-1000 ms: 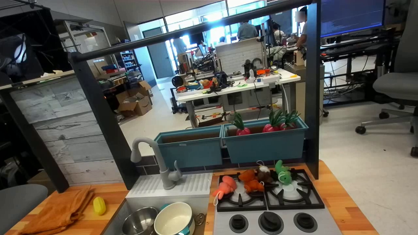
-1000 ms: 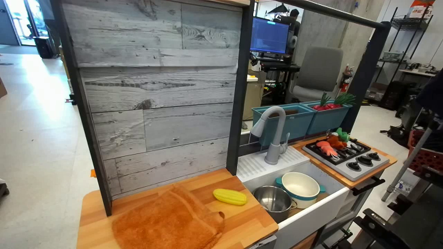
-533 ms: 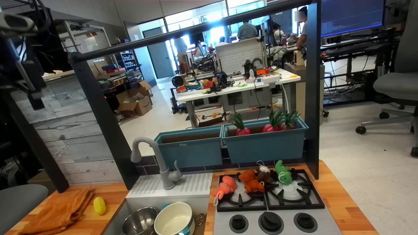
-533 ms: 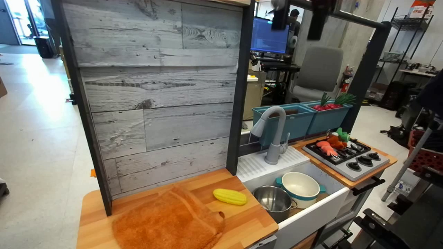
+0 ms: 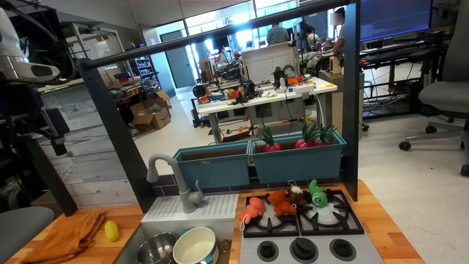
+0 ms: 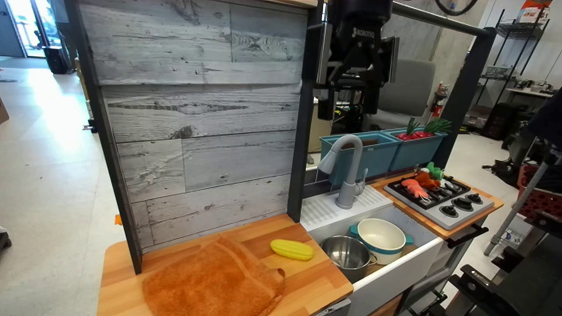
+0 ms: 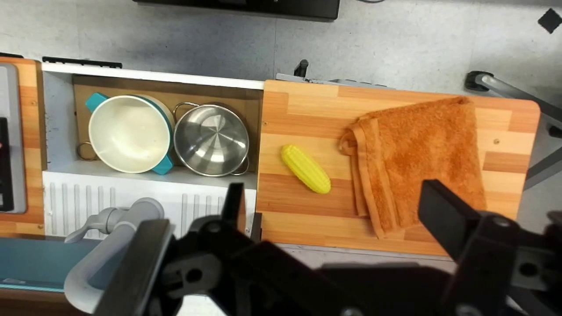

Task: Pick the objects on the counter and the stove and put them in the pots in the sink, then wipe the counter with the cloth

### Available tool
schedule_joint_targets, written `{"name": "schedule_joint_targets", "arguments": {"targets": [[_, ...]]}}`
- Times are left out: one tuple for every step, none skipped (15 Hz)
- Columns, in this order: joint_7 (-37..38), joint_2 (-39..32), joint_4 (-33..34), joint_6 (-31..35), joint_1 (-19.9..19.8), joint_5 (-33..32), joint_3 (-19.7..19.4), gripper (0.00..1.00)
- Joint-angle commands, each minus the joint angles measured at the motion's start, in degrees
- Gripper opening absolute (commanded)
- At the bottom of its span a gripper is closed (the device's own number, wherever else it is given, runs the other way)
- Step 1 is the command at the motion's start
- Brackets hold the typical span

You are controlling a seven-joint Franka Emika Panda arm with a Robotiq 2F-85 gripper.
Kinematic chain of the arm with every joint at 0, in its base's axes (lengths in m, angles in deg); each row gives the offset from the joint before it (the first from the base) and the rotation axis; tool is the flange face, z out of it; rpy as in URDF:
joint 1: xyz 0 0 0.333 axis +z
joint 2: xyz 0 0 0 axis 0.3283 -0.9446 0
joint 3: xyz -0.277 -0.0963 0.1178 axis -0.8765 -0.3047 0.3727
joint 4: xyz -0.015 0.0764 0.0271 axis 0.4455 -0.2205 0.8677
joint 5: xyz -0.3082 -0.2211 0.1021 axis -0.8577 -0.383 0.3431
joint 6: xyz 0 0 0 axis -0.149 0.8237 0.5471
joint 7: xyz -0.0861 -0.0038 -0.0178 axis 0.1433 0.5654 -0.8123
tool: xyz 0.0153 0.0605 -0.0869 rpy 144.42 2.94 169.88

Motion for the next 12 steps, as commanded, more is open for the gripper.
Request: {"name": "schedule_joint_targets", "arguments": {"targets": [[2.7,-0.1,-2.7,9.4,1.8,-0.2,-1.1,1.0],[3.1,-1.6,-2.5,12.2,2.6,-1.9,-1.4,1.0],[3.7,-4.4,-0.3,9.8,3.5,-2.8,-1.7,1.0],[4.3,-6.5,0.5,11.2,4.2,-2.8,-1.8,1.0],[5.4,-9.2,1.3,14.8,5.0,-3.0,-2.1,1.0],[6.4,-11.8,2.0,17.8,6.4,-4.0,-2.9,1.0],[7.5,-14.6,3.0,20.3,8.1,-5.7,-4.3,1.0],[9.7,-17.4,4.2,23.6,10.4,-8.2,-6.6,1.0],[11.6,-20.4,6.4,24.8,12.6,-10.1,-9.0,1.0],[13.2,-23.1,8.3,26.4,14.8,-11.8,-11.6,1.0],[13.1,-25.2,10.4,24.4,15.9,-12.2,-13.1,1.0],[13.1,-26.7,12.6,17.2,16.7,-11.2,-13.8,1.0]]}}
